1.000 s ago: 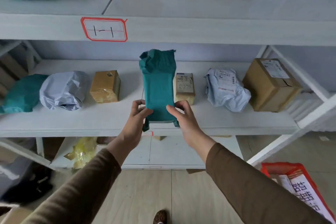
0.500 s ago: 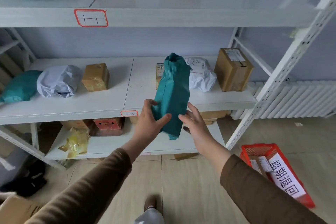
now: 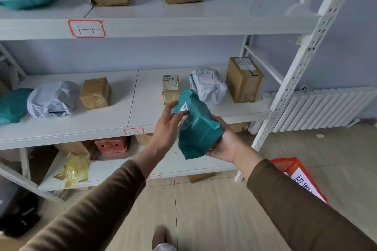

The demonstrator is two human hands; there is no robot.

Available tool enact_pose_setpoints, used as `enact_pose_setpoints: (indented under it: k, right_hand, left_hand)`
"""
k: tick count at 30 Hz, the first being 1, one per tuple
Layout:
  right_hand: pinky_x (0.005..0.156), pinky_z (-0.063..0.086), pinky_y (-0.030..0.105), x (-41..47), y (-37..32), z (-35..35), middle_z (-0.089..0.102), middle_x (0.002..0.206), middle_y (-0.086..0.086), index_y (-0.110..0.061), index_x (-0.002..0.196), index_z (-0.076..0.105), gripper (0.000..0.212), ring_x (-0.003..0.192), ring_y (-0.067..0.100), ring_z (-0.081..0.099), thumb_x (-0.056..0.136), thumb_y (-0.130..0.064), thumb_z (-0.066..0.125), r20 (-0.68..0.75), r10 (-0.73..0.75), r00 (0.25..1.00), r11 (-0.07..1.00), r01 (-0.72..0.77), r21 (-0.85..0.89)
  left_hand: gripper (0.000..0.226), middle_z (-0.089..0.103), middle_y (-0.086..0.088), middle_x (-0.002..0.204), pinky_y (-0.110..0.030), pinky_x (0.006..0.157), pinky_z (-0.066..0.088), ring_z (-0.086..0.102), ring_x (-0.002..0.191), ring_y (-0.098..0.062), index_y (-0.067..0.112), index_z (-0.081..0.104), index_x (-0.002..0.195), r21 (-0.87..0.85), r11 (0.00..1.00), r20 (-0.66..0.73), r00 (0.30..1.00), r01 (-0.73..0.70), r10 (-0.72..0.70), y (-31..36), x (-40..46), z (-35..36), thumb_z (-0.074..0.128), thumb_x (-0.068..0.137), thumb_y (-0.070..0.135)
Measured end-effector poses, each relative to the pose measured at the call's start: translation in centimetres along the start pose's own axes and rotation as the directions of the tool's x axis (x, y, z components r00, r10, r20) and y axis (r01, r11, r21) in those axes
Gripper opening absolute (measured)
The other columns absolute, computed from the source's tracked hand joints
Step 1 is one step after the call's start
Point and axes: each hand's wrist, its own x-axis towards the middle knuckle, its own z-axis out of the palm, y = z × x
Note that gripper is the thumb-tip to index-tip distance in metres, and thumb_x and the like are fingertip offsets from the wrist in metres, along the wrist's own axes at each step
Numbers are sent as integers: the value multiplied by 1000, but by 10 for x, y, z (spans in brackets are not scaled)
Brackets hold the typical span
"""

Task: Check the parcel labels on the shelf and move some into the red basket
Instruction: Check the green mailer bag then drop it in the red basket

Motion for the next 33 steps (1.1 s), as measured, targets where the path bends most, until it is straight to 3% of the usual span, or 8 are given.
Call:
enact_pose_setpoints:
  k: [4,8,10,12,14,19,26,33]
  right_hand:
    - [106,47,49,-4,7,-8,66,135,21,-8,137,63,54,117,37,66,95,-43,60,152,-84,985,976,51,214]
    - [116,38,50,0,14,-24,60,142,20,-3,137,63,47,126,38,59,97,-28,60,175,-136,975,955,83,284]
    - [106,47,49,4,13,-28,67,130,21,-2,128,68,41,112,37,66,93,-25,63,125,-140,982,968,109,227]
    - [110,45,50,7,9,-30,68,130,22,-5,130,68,44,113,37,67,93,-28,65,67,-135,989,984,125,128]
    - [118,40,51,12,7,-27,65,138,20,-12,137,65,53,125,36,63,89,-35,70,21,-162,987,987,162,9]
    - [110,47,48,13,11,-14,73,126,2,-37,124,72,56,124,25,64,78,-69,67,-47,-302,952,900,269,-343]
    - [98,52,33,7,21,-10,72,126,-10,-36,134,60,46,118,15,67,90,-39,72,83,-456,886,776,441,-450]
    - [103,52,37,1,26,-27,72,126,-10,-38,132,62,39,119,16,66,94,-32,71,60,-455,889,781,430,-452]
  left_hand:
    - [54,43,11,148,-46,119,38,39,144,-19,44,38,153,164,985,-39,997,-56,63,-16,7,-1,58,105,26]
    - [99,42,9,161,-52,124,32,45,146,-20,39,22,163,-183,953,136,966,241,-218,-28,6,1,80,84,49]
    - [84,64,5,144,-52,118,42,62,131,-21,32,41,156,-225,924,252,934,310,-252,-33,4,1,81,84,49]
    - [66,71,4,133,-51,113,48,68,123,-21,33,54,146,-240,917,275,928,318,-250,-37,3,2,77,85,43]
    - [66,70,0,133,-51,110,51,69,121,-22,33,54,145,-263,910,262,932,320,-252,-40,5,1,78,84,39]
    - [83,62,-11,137,-51,107,54,65,123,-27,31,42,151,-260,922,206,950,286,-236,-47,12,-2,81,79,36]
    - [87,63,-10,136,-49,104,56,67,120,-26,29,39,152,-308,914,170,960,264,-221,-59,13,1,86,79,34]
    - [82,65,-4,134,-43,99,58,68,118,-23,28,39,149,-301,913,172,958,275,-231,-64,8,13,82,79,32]
